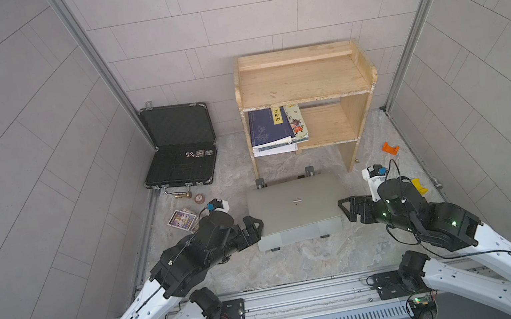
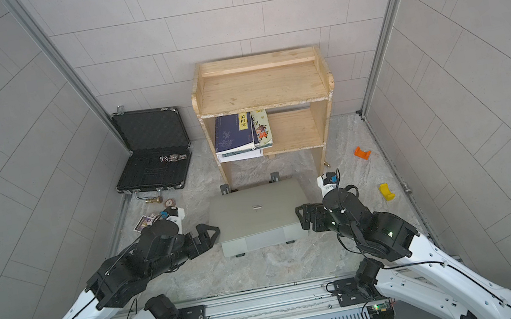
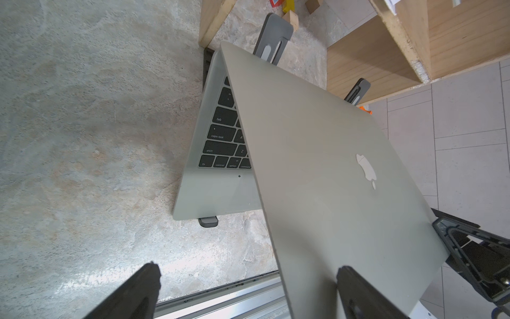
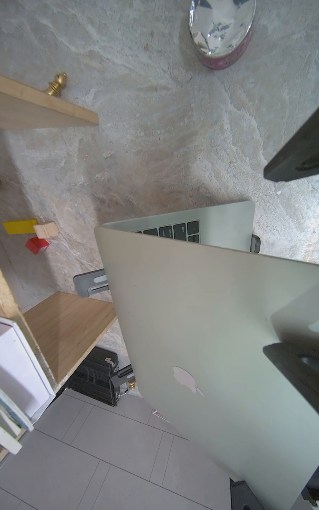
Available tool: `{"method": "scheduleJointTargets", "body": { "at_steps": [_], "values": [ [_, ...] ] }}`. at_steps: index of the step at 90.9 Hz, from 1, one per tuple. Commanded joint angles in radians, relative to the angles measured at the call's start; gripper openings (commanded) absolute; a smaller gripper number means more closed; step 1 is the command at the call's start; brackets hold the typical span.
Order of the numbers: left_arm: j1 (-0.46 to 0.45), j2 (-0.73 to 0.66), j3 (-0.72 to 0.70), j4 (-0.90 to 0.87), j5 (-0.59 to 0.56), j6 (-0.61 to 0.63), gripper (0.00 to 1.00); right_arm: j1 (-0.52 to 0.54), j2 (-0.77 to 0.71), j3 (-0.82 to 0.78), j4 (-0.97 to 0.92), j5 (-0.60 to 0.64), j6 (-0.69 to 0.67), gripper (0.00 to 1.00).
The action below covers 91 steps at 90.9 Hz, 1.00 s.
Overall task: Close the laptop lid and set it aside
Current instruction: Close the lid of the laptop.
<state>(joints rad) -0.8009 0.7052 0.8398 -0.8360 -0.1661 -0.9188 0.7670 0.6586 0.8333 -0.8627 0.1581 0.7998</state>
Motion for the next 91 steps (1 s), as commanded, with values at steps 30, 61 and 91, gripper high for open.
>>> {"method": "scheduleJointTargets", "body": {
  "at_steps": [30, 61, 91],
  "values": [
    [-0.042, -0.024, -0.079, -0.054, -0.012, -0.035, 1.00, 0.020, -0.032, -0.050, -0.013, 0.015, 0.024, 0.95],
    [-0.071, -0.029, -0.131, -0.029, -0.024, -0.064, 1.00, 0.026, -0.066, -0.104, -0.015, 0.013, 0.039, 0.95],
    [-0.084, -0.026, -0.174, -0.005, -0.029, -0.082, 1.00, 0.028, -0.077, -0.154, -0.001, 0.006, 0.048, 0.95]
  ]
}}
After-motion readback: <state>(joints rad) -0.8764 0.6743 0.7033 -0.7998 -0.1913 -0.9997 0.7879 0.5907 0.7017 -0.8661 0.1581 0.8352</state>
